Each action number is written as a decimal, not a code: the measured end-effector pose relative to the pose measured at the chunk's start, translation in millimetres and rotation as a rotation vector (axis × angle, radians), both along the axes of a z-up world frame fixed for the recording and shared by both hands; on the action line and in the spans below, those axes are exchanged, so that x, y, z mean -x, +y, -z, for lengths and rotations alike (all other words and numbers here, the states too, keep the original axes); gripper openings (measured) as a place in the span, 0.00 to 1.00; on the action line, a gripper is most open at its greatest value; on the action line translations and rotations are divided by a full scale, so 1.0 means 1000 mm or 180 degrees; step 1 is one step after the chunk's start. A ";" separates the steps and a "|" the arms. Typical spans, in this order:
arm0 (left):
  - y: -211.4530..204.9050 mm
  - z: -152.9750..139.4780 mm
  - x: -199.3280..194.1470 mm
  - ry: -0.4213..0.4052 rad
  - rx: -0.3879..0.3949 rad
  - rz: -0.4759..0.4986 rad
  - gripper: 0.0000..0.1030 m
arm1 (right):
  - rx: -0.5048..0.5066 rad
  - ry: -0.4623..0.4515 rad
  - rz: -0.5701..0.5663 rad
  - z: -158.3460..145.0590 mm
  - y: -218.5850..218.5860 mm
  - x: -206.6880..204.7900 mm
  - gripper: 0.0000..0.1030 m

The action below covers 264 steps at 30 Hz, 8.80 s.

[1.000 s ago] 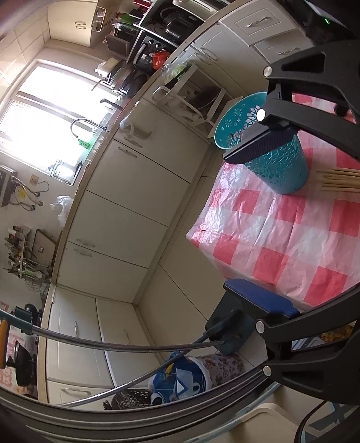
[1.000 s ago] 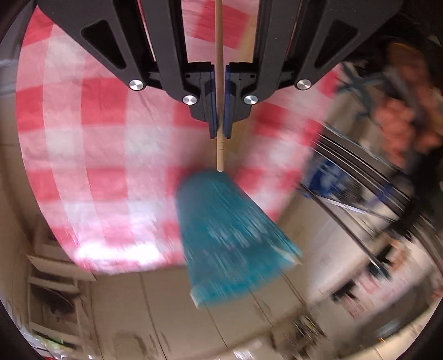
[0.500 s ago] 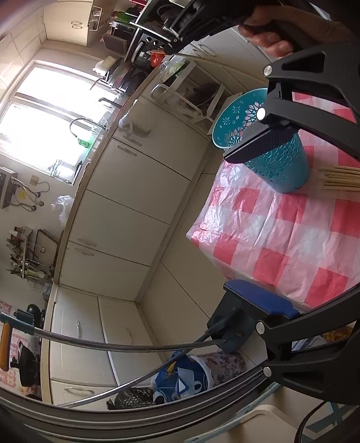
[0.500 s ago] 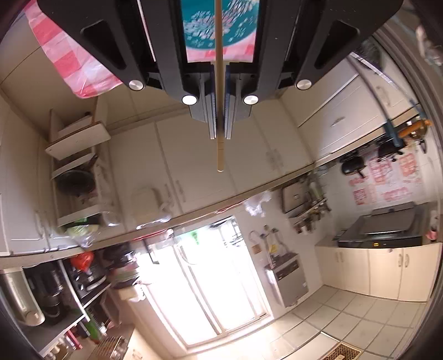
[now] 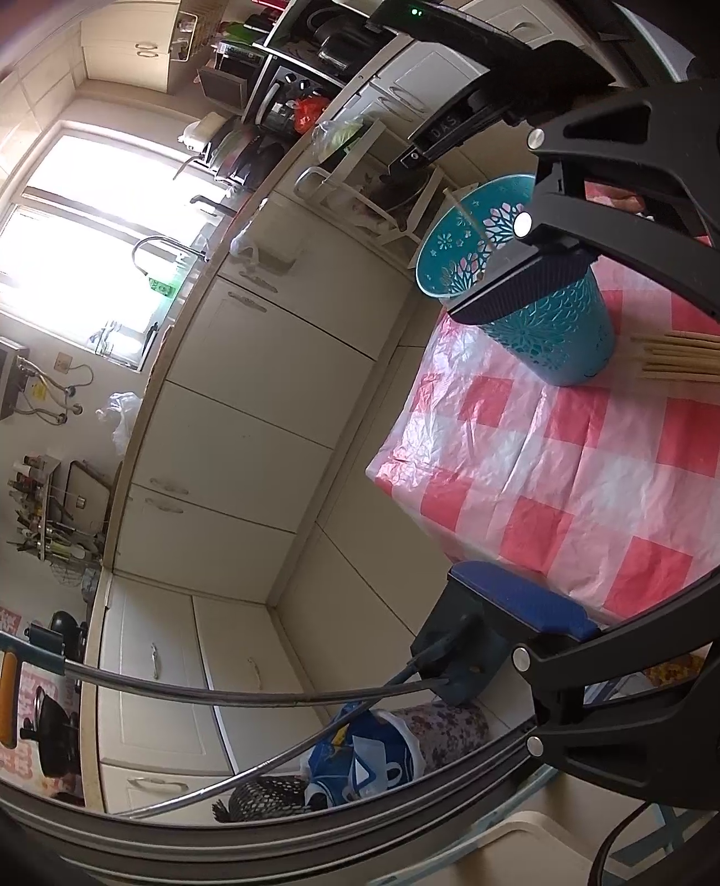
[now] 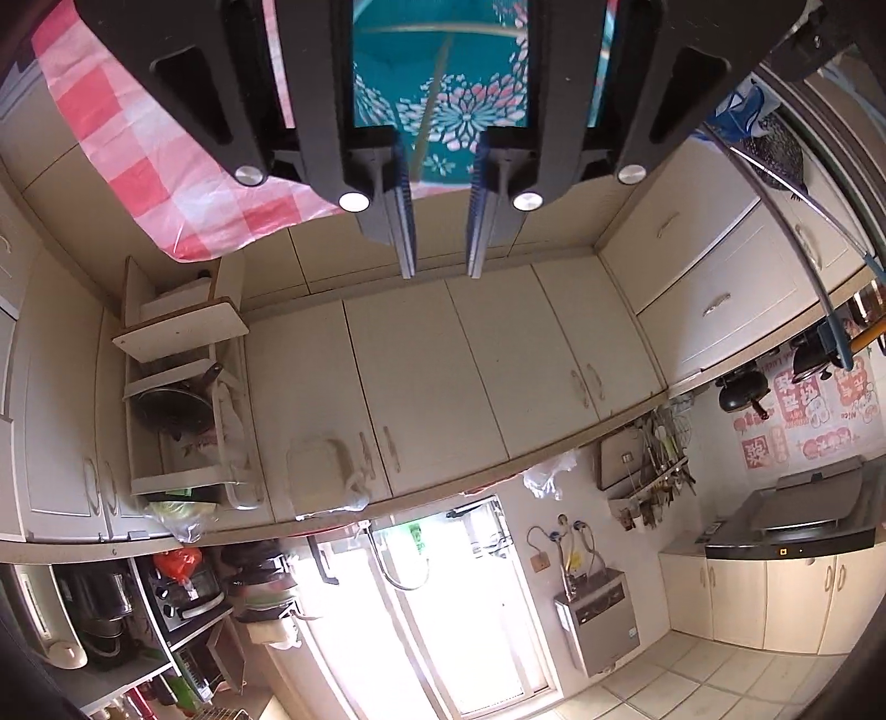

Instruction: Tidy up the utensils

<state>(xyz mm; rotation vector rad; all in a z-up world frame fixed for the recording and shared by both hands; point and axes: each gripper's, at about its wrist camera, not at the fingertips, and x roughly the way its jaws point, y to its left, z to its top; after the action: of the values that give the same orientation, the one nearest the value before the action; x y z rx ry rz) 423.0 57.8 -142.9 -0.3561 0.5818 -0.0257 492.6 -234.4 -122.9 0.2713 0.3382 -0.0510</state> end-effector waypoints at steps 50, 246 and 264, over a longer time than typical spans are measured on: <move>-0.020 0.029 0.006 0.0316 -0.0445 0.0241 0.85 | 0.0892 0.1813 -0.0728 0.158 0.038 0.114 0.23; -0.051 -0.011 -0.010 -0.0426 -0.0379 0.0323 0.77 | -0.0779 -0.0333 -0.1181 -0.066 -0.024 0.064 0.06; -0.033 -0.004 -0.026 -0.0152 -0.0276 0.0245 0.78 | -0.0372 -0.0480 -0.0410 -0.031 -0.014 -0.010 0.06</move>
<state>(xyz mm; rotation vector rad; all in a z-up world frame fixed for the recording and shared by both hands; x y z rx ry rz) 448.7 25.2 -138.9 -0.2481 0.5474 -0.0824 502.7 -248.3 -92.3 0.3662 0.2083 0.1158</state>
